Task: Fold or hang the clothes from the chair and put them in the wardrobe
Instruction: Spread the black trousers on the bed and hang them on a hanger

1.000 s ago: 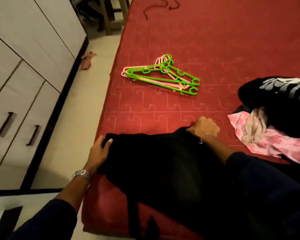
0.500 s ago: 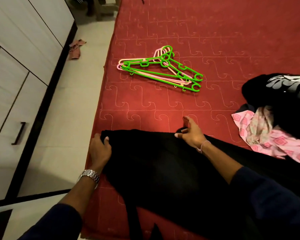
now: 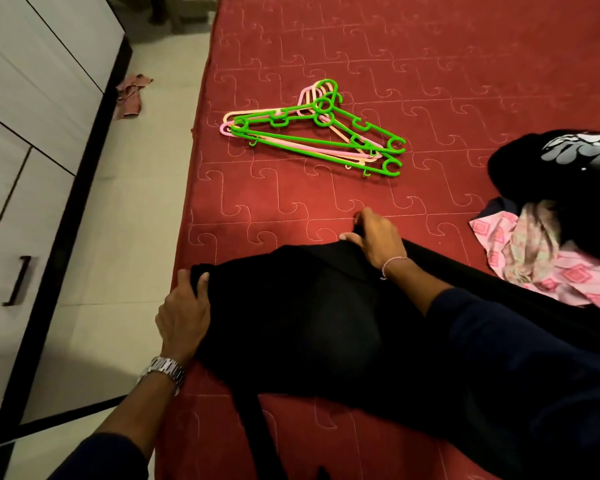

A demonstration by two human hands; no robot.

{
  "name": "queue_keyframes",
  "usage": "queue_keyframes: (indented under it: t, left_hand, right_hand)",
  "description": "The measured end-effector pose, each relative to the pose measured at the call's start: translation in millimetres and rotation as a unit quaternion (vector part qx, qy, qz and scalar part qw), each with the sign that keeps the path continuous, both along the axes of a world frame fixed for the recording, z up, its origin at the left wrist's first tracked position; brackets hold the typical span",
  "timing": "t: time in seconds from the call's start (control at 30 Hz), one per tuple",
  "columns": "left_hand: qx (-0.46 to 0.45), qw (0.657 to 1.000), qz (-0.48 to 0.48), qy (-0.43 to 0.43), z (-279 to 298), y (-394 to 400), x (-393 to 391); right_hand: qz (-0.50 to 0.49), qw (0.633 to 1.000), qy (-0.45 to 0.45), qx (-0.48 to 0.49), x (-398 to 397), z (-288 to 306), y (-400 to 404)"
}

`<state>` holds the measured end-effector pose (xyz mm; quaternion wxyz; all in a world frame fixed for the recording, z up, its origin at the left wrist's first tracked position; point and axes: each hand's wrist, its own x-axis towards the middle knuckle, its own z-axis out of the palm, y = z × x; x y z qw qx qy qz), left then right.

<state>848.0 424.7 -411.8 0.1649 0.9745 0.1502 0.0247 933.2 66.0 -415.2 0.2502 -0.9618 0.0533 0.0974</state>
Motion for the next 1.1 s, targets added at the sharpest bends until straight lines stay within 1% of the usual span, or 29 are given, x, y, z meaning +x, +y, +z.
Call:
queue_keyframes:
  t: [0.07,0.13,0.17,0.23,0.27,0.33,0.4,0.47,0.57,0.67,0.77,0.87,0.97,1.03,1.1]
  left_hand:
    - [0.010,1.000,0.022,0.013,1.0,-3.9,2.6]
    - [0.020,0.999,0.028,-0.005,7.4,-11.3,7.7]
    - [0.039,0.999,0.021,-0.019,11.1,-15.3,11.1]
    - [0.094,0.995,-0.005,-0.042,17.0,-33.1,22.1]
    - [0.107,0.993,-0.027,-0.046,20.3,-44.7,28.0]
    - [0.101,0.987,-0.110,-0.051,23.0,-78.6,39.9]
    - [0.084,0.971,-0.218,-0.056,22.7,-119.5,48.0]
    - [0.048,0.946,-0.314,-0.057,23.3,-161.8,54.8]
    - [-0.020,0.913,-0.406,-0.033,23.5,-227.0,59.7]
    - [-0.037,0.889,-0.456,-0.020,19.7,-281.7,62.1]
    - [-0.010,0.865,-0.501,0.015,14.6,-333.0,65.3]
    - [0.021,0.845,-0.530,0.064,8.5,-375.1,62.0]
    - [0.038,0.837,-0.541,0.076,5.7,-407.8,55.0]
    - [0.027,0.822,-0.562,0.092,4.8,-426.8,52.1]
    - [-0.016,0.799,-0.587,0.127,5.9,-444.0,48.1]
  right_hand:
    - [0.001,0.998,-0.038,-0.040,-6.9,-2.1,5.9]
    - [0.005,0.997,-0.066,-0.042,-16.7,0.3,9.6]
    - [0.010,0.997,-0.075,-0.034,-21.8,1.2,11.5]
    - [0.018,0.996,-0.084,-0.014,-34.1,4.6,9.0]
    - [0.023,0.996,-0.081,-0.007,-40.6,5.3,8.0]
    - [0.033,0.997,-0.075,-0.013,-54.1,8.9,-0.7]
    - [0.041,0.996,-0.069,-0.032,-65.7,12.2,-14.6]
    - [0.040,0.996,-0.064,-0.044,-78.5,14.7,-32.9]
    - [0.036,0.993,-0.060,-0.091,-106.4,14.0,-74.9]
    - [-0.015,0.991,-0.033,-0.131,-141.0,14.3,-128.7]
    - [-0.076,0.983,-0.012,-0.166,-176.0,17.4,-192.9]
    - [-0.100,0.974,-0.003,-0.204,-204.8,20.1,-251.3]
    - [-0.041,0.974,0.002,-0.225,-219.4,22.8,-292.3]
    - [-0.004,0.980,-0.028,-0.195,-222.3,28.4,-311.5]
    - [0.019,0.985,-0.073,-0.156,-223.1,33.2,-325.3]
